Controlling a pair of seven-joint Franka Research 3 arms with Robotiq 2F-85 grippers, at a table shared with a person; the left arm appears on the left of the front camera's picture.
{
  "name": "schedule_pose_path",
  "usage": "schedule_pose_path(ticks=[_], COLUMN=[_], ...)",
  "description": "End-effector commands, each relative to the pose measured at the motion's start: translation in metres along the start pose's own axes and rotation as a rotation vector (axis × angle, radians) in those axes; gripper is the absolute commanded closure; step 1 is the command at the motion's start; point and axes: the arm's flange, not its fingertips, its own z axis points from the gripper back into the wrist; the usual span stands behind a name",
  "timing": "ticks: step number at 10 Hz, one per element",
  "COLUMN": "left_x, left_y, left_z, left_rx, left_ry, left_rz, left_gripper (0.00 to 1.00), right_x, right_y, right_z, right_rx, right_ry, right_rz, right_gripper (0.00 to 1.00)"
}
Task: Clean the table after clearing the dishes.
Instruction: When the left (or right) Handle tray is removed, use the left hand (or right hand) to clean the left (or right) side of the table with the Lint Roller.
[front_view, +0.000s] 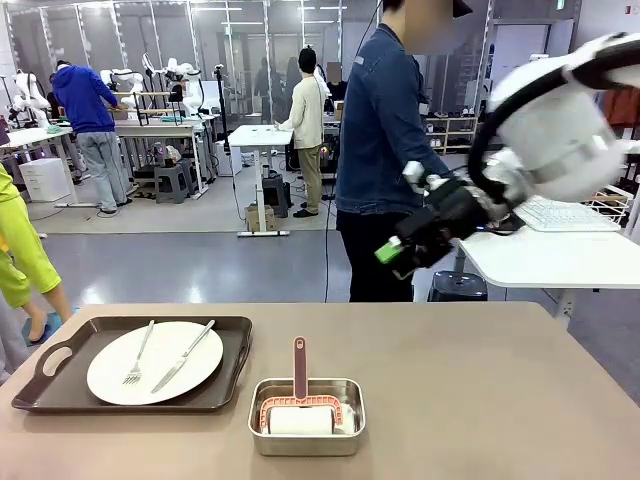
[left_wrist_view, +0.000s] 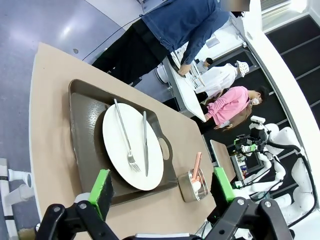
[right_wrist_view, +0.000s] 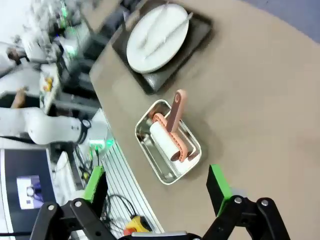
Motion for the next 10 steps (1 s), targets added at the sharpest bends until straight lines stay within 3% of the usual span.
schedule_pose_path(ticks=[1, 4, 7, 8, 10], left_x=[-0.001, -0.001, -0.001, -0.001, -0.001], left_y=[0.001, 0.001, 0.001, 0.001, 0.001], left_z=[0.003, 0.003, 0.003, 0.003, 0.003], left_rx=[-0.015, -0.015, -0.015, -0.015, -0.015], left_ry=[-0.004, -0.004, -0.004, -0.004, -0.004], left_rz=[-0.016, -0.016, -0.016, -0.016, -0.016], left_gripper=[0.00, 0.00, 0.00, 0.00, 0.00], right_x=[0.043, 0.069, 0.078, 0.070, 0.070], right_y=[0.004, 0.036, 0.054, 0.049, 0.049], right_z=[-0.025, -0.086, -0.109, -0.107, -0.107], right_rx=[-0.119, -0.150, -0.200, -0.142, -0.142], right_ry=[0.150, 0.275, 0.359, 0.320, 0.320], right_rz=[0.075, 0.217, 0.316, 0.283, 0.283], right_gripper=[0.00, 0.00, 0.00, 0.00, 0.00])
